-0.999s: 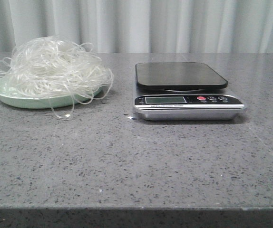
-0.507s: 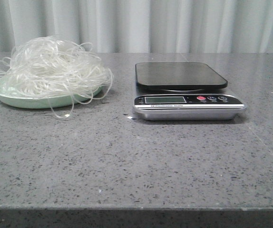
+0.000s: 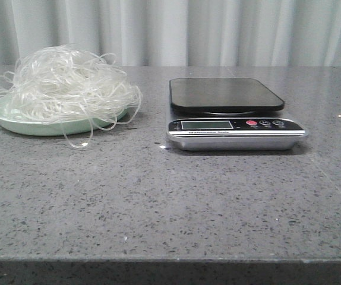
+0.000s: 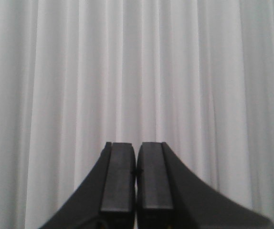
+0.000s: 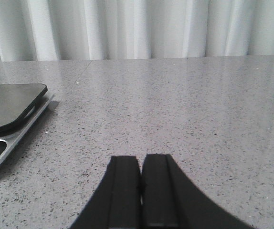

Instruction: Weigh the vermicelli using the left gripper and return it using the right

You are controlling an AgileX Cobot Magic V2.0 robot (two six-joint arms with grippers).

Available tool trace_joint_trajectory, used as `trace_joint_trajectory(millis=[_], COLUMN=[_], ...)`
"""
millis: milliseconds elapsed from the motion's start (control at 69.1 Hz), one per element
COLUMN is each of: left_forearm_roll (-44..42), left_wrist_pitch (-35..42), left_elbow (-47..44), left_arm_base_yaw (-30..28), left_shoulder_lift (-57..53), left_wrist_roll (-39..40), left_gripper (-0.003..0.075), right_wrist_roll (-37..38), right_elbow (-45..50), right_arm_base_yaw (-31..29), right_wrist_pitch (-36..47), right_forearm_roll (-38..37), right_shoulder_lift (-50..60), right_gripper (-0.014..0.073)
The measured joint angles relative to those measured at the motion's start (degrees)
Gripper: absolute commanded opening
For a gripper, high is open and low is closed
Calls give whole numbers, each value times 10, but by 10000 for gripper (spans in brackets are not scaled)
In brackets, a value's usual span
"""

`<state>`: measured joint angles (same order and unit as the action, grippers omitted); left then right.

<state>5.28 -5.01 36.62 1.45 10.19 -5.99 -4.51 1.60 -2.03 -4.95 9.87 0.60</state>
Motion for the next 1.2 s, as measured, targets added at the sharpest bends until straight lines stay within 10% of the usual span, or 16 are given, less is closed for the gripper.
trace_joint_trajectory(millis=[275,724,1201], left_forearm_roll=[3,60,75], left_wrist_pitch=[-172,-353,-498], left_elbow=[199,227,409], left_arm_base_yaw=[0,95,135], left_shoulder_lift=[158,382,652], left_wrist_roll=[0,-7,-85], left_gripper=[321,671,685], right_wrist_roll=[0,0,0], right_elbow=[0,0,0], right_arm_base_yaw=[0,0,0], right_wrist_pitch=[0,0,0], right_forearm_roll=[0,0,0], right_shoulder_lift=[0,0,0], right_gripper=[151,151,151])
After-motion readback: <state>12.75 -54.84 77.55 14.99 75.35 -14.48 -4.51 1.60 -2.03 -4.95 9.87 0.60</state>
